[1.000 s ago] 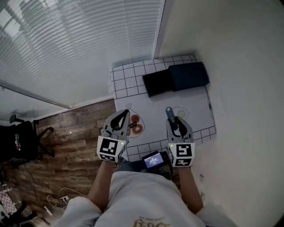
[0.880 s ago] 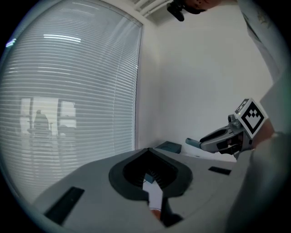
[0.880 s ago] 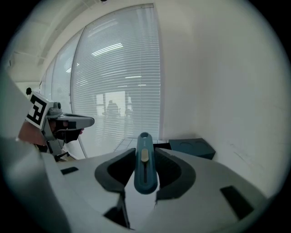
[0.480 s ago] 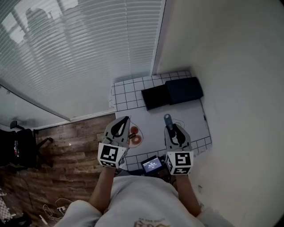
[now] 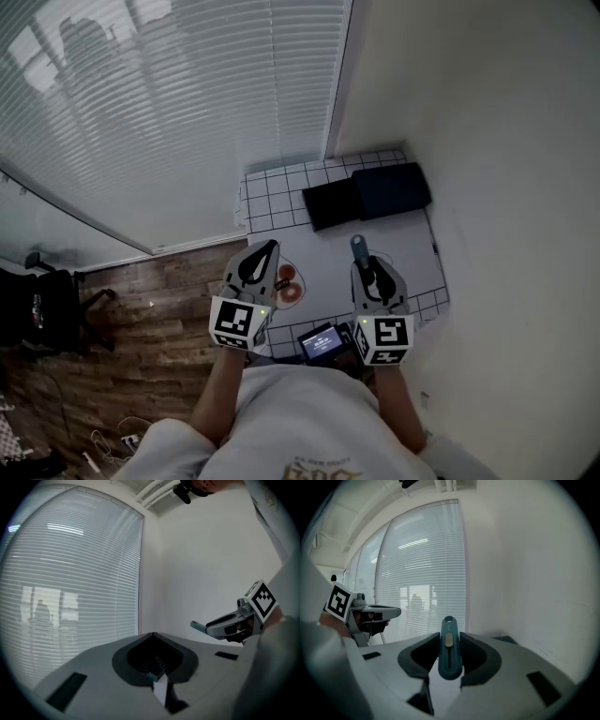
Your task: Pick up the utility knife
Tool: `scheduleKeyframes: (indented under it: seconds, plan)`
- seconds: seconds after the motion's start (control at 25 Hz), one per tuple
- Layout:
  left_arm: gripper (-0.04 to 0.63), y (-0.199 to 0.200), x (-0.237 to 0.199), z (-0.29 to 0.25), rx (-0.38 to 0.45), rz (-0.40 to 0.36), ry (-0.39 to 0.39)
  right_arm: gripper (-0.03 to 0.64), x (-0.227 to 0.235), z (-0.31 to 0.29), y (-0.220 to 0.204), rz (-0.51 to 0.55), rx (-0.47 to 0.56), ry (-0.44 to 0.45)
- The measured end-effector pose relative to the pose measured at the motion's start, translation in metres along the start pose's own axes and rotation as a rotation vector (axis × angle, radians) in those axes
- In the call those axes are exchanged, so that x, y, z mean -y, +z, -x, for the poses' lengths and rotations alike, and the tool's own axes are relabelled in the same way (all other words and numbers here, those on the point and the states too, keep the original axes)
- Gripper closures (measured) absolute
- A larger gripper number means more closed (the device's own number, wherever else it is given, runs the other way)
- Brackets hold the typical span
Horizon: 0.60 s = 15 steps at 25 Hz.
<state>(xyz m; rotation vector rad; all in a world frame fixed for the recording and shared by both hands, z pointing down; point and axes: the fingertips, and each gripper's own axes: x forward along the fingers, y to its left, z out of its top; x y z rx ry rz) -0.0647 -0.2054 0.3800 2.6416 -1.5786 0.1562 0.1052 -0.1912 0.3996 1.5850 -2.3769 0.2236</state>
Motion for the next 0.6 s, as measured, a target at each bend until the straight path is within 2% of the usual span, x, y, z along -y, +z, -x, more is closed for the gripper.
scheduleKeyframes:
  seconds: [0.6]
  plan:
    - [0.588,-0.0021,-0.0019,-0.0006,-0.004,0.008,-0.001,0.48,0.0023,0.0006,-0.0004,-0.003,-0.003,-0.005]
